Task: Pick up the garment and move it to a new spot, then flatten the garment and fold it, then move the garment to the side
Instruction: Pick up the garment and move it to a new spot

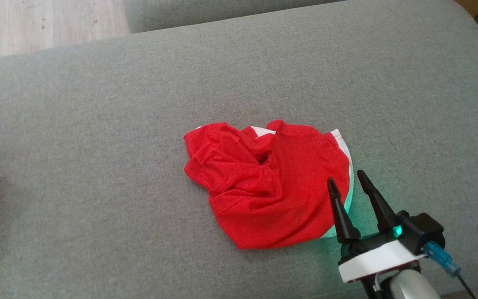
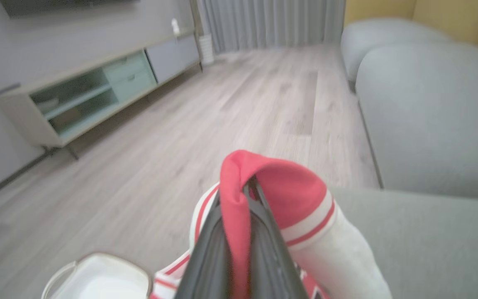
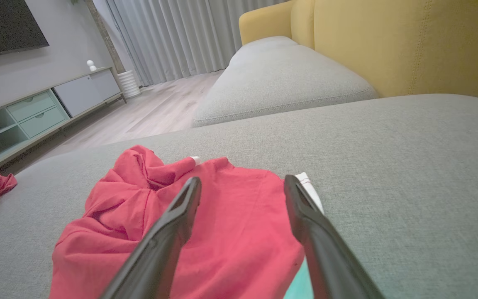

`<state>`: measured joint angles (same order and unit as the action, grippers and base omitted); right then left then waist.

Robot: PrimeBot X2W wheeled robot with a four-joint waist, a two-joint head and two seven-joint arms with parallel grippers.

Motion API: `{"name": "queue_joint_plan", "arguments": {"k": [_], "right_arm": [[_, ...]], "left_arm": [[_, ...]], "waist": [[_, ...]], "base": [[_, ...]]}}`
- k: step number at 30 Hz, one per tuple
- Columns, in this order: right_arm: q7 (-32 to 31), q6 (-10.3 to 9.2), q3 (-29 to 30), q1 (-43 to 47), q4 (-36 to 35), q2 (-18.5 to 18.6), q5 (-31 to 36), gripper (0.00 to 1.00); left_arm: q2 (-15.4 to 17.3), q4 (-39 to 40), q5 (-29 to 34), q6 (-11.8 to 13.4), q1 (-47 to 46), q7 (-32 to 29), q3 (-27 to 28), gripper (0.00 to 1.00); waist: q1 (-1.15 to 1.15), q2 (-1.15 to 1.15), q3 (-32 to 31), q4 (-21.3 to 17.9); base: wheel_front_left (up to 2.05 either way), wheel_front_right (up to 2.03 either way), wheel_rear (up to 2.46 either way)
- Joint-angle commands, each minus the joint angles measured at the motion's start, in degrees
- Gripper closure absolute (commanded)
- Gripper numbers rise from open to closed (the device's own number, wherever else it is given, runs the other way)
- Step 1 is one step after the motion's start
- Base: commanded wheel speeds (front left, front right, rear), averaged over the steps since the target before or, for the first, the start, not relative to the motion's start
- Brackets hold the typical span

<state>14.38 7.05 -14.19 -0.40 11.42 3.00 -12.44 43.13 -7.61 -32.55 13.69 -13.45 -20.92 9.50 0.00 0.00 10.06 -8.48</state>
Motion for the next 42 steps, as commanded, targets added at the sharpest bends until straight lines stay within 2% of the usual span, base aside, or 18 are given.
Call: {"name": "queue_joint_plan", "arguments": {"k": [1,4,6,7,11,15,19,24,27,31,36,37,42], "right_arm": [[0.62,0.44,-1.43,-1.27,-1.65,-0.13,0.40,0.00],[0.62,0.44,-1.77,-1.31,-1.39,-0.13,0.76,0.00],[0.62,0.44,-1.65,-1.32,-1.24,-0.13,1.06,0.00],[0.62,0.44,-1.55,-1.31,-1.22,-0.13,1.21,0.00],[0.62,0.44,-1.36,-1.21,-1.07,-0.13,1.75,0.00],[0.62,0.44,-0.87,-1.09,-1.13,-0.13,1.77,0.00],[0.62,0.44,-0.57,-0.46,-1.09,-0.13,1.90,0.00],[0.62,0.44,-0.29,-0.19,-1.86,-0.13,3.60,0.00],[0.62,0.44,0.19,-0.66,-2.53,-0.13,4.80,0.00],[0.62,0.44,1.06,-1.12,-3.43,-0.13,6.44,0.00],[0.62,0.44,1.25,-1.56,-4.25,0.01,7.66,0.00],[0.62,0.44,1.25,-1.56,-4.25,0.01,7.66,0.00],[0.62,0.44,1.49,-1.18,-4.50,0.67,7.77,0.00]], "left_arm": [[2.57,0.67,-0.31,0.27,-1.61,-0.01,2.69,1.00],[-0.39,-6.36,-1.66,-0.59,-0.02,1.58,2.02,1.00],[-1.62,-10.83,-1.53,-0.96,0.25,2.74,1.09,0.52],[-2.33,-12.73,-1.71,-1.27,-0.01,3.18,0.66,0.00],[-4.48,-18.57,-2.15,-1.68,-1.95,4.91,-0.41,0.00],[-5.25,-19.61,-0.97,-1.30,-3.73,9.02,-0.97,0.00],[-6.91,-14.45,-0.53,-1.44,-5.19,13.64,-1.34,0.00],[-9.46,-1.82,0.61,-1.87,-5.27,16.16,-4.13,0.00],[-12.59,6.89,-0.31,-2.59,-4.21,17.26,-6.10,0.00],[-16.33,14.41,1.45,-2.15,-0.35,18.88,-10.60,0.00],[-22.25,15.19,0.80,-2.69,6.60,23.06,-14.98,0.00],[-22.25,15.19,0.80,-2.69,6.60,23.06,-14.98,0.00],[-26.65,11.85,-0.31,-4.60,14.33,28.49,-18.22,0.00]], "waist": [[0.00,0.00,0.11,-0.08],[0.00,0.00,0.42,-0.29],[0.00,0.00,0.52,-0.28],[0.00,0.00,0.55,-0.21],[0.00,0.00,0.42,0.13],[0.00,0.00,-0.22,0.66],[0.00,0.00,-1.92,1.44],[0.00,0.00,-4.10,2.32],[0.00,0.00,-5.34,2.20],[0.00,0.00,-6.54,1.78],[0.00,0.00,-7.42,0.48],[0.00,0.00,-7.42,0.48],[0.00,0.00,-8.06,-0.34]], "base": [[0.00,0.00,0.00],[0.00,0.00,0.00],[0.00,0.00,0.00],[0.00,0.00,0.00],[0.00,0.00,0.00],[0.00,0.00,0.00],[0.00,0.00,0.00],[0.00,0.00,0.00],[0.00,0.00,0.00],[0.00,0.00,0.00],[0.00,0.00,0.00],[0.00,0.00,0.00],[0.00,0.00,0.00]]}}
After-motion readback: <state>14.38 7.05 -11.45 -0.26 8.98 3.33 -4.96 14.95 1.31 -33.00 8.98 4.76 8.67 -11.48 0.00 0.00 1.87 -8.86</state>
